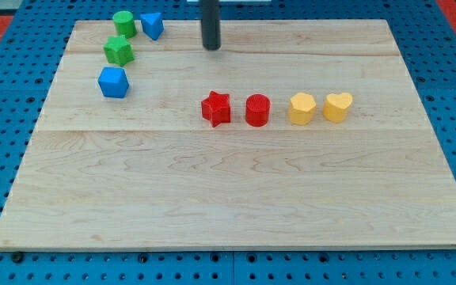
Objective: Move your arm to the right side of the blue triangle
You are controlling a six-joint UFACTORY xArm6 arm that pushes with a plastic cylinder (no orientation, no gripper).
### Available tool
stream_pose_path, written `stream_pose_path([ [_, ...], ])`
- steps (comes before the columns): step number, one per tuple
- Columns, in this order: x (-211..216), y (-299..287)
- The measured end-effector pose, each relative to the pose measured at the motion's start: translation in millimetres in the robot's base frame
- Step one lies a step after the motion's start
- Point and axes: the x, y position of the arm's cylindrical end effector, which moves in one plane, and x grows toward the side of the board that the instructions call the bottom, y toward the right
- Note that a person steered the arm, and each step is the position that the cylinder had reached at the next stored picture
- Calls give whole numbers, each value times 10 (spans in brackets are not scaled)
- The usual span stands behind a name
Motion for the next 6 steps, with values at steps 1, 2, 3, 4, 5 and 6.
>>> stream_pose_path([
  [1, -316, -61],
  [2, -304, -154],
  [3, -313, -429],
  [4, -323, -590],
  [5, -311, -713],
  [6, -274, -773],
])
